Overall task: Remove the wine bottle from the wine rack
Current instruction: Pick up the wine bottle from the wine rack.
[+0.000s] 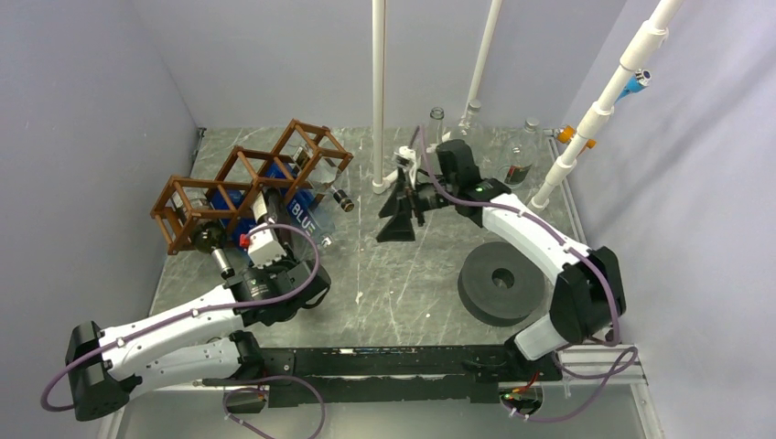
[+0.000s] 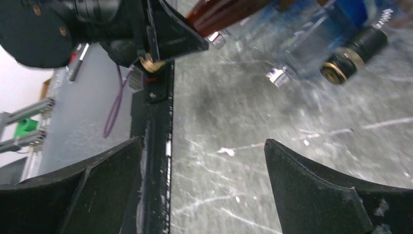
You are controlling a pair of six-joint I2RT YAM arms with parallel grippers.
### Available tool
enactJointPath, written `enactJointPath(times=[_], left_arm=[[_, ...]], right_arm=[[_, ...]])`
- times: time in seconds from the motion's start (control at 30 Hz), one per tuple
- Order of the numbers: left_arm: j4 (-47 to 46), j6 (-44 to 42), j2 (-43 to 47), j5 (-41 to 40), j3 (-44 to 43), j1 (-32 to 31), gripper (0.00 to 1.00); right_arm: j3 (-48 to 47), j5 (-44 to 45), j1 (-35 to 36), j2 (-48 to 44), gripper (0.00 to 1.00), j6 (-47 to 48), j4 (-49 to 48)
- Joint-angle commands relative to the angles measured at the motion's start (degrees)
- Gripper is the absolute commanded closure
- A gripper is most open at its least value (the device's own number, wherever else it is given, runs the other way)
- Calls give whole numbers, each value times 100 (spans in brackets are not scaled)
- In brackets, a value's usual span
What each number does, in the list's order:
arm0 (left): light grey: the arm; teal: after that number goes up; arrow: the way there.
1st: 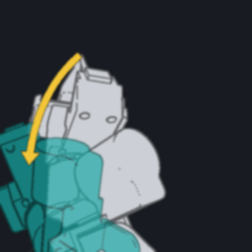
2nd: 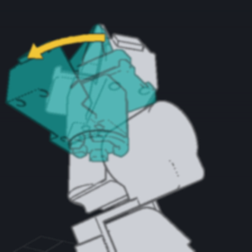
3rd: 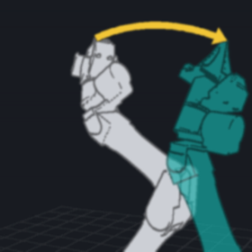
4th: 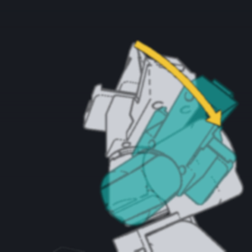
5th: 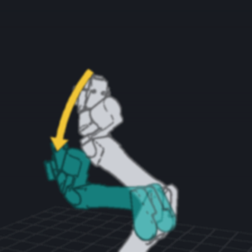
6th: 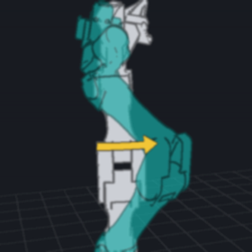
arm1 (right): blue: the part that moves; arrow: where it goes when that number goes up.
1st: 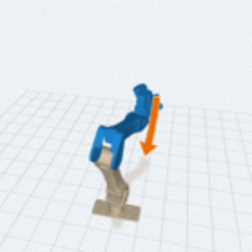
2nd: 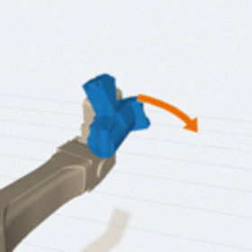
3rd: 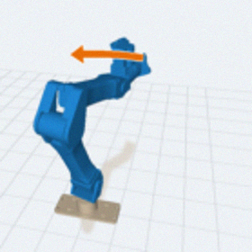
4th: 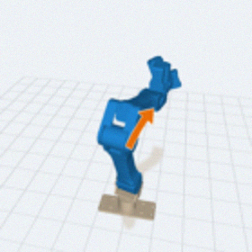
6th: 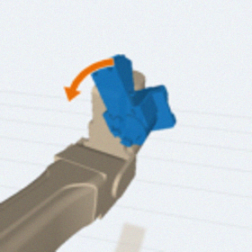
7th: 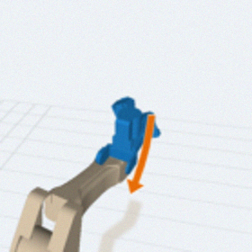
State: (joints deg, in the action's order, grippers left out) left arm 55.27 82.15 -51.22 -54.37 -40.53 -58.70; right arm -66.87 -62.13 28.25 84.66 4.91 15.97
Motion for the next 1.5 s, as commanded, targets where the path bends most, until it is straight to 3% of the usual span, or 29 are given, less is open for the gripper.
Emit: enactJointPath(times=[0.0, 0.23, 0.5, 0.8, 1.47], left_arm=[[347, 661, 109, -724, -351, -176, 100], [513, 872, 112, -733, -317, -394, 100], [718, 1221, 76, -731, -327, -672, 100], [957, 1600, -2, -794, -290, -973, 100], [745, 1364, 296, -736, -34, -1274, 100]], right_arm=[[-716, 262, 542, 442, 0, -1308, -557], [-1906, 876, 1226, 1671, 0, -2793, -838], [-3142, 1257, 1646, 2689, 0, -3561, -645], [-3746, 1427, 1865, 3370, 0, -3813, -312], [-4827, 1086, 2070, 4427, 0, -3972, 69]])
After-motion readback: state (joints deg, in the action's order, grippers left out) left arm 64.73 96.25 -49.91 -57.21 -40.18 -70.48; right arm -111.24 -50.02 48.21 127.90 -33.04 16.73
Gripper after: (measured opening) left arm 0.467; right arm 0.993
